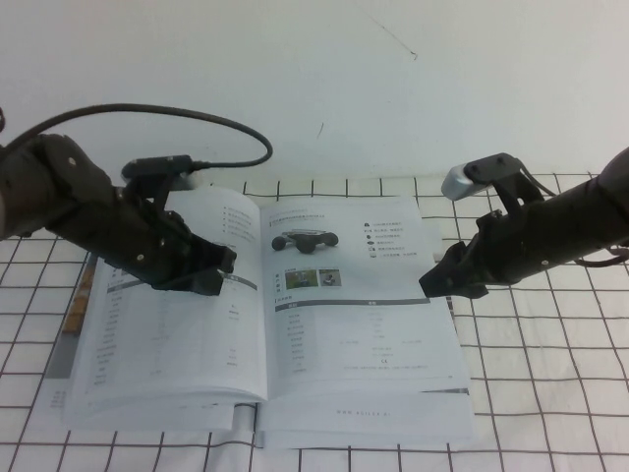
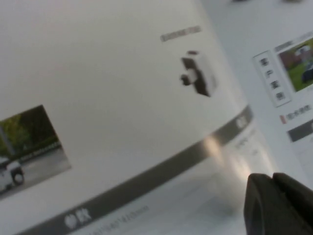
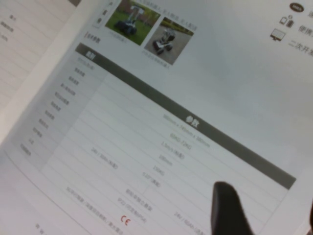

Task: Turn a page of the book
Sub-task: Open the closed book

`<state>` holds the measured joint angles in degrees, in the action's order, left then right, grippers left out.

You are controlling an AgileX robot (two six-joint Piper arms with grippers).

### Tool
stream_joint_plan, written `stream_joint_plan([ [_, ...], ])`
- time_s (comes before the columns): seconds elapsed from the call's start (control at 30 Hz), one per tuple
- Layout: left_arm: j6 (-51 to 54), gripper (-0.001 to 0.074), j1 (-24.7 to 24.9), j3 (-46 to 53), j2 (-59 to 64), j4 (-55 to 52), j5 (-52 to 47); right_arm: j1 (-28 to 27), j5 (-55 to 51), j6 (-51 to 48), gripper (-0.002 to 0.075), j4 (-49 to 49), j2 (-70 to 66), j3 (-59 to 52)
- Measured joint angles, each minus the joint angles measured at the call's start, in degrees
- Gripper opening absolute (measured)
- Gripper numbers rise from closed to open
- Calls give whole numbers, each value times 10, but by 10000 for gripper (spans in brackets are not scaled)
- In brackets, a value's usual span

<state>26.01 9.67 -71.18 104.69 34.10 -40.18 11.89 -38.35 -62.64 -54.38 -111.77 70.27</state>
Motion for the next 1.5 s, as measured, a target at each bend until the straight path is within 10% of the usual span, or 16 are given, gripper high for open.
stream_joint_plan([
  [1.5,-48,-2,-1,-65,124,-98,-35,9,5,-69,367,-145,-80,2],
])
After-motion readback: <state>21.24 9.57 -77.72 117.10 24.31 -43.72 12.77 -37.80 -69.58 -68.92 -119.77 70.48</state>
